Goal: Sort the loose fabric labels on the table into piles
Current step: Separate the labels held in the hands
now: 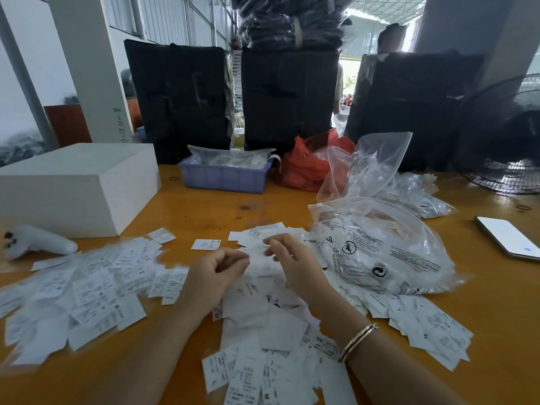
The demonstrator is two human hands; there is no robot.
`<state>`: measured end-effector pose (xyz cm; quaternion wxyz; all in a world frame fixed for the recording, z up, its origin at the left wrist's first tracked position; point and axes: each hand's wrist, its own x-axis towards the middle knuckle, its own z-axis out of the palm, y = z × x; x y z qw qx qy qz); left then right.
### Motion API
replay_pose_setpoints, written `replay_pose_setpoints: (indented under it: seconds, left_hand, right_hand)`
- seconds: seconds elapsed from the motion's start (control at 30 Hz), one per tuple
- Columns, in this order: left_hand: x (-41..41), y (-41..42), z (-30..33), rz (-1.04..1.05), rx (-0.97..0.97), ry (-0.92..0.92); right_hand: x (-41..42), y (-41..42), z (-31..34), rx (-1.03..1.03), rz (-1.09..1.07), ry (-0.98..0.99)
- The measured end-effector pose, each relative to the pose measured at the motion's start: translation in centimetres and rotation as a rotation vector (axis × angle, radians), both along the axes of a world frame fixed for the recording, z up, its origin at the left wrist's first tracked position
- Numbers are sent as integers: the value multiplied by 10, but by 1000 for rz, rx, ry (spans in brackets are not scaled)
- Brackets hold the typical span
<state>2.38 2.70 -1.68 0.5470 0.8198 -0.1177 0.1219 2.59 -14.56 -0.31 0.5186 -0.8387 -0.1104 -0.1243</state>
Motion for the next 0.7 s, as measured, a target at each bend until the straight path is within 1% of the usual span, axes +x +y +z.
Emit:
replay_pose_setpoints:
  seconds: [0.1, 0.13, 0.17, 0.23, 0.37, 0.5, 0.57, 0.67, 0.7]
  left_hand:
    - [0, 1, 2, 51, -122, 53]
    - [-1, 1, 3, 55, -145, 64]
    - [-2, 1, 4, 54, -167, 72]
    - [-2, 2, 5, 42, -206, 82]
    - [-2, 0, 5, 5, -249, 88]
    - [-2, 1, 5, -23, -255, 70]
    - [-2, 3, 5, -19, -246, 64]
    - [-2, 3, 6, -24, -199, 50]
    - [-3, 3, 6, -25, -179, 41]
  right_hand:
    - [7, -7, -13, -572, -92, -25]
    - [9, -8, -17, -702, -94, -5]
    - [10, -8, -19, -773, -88, 12]
    - [12, -7, -21, -773, -84, 39]
    - [13, -8, -17, -536, -106, 65]
    - [4, -15, -12, -66, -114, 59]
    - [-2, -17, -9, 125, -115, 80]
    - [-7, -18, -6, 501, -53, 95]
    - [-9, -18, -5, 592, -32, 90]
